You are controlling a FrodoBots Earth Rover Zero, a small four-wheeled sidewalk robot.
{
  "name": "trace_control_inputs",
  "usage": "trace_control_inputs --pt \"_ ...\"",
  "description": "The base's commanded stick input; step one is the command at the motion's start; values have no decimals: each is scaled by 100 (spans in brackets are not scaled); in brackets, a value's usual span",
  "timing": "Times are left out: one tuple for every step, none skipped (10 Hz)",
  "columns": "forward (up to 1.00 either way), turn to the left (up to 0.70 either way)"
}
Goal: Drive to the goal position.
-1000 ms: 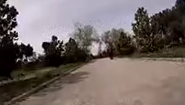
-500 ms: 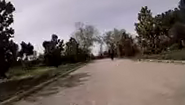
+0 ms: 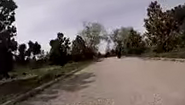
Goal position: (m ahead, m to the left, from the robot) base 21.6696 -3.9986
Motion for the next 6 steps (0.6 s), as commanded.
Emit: trace_control_inputs --pt "70 0" --pt "70 0" --pt "70 0" --pt "70 0" --pt "70 0" --pt "70 0"
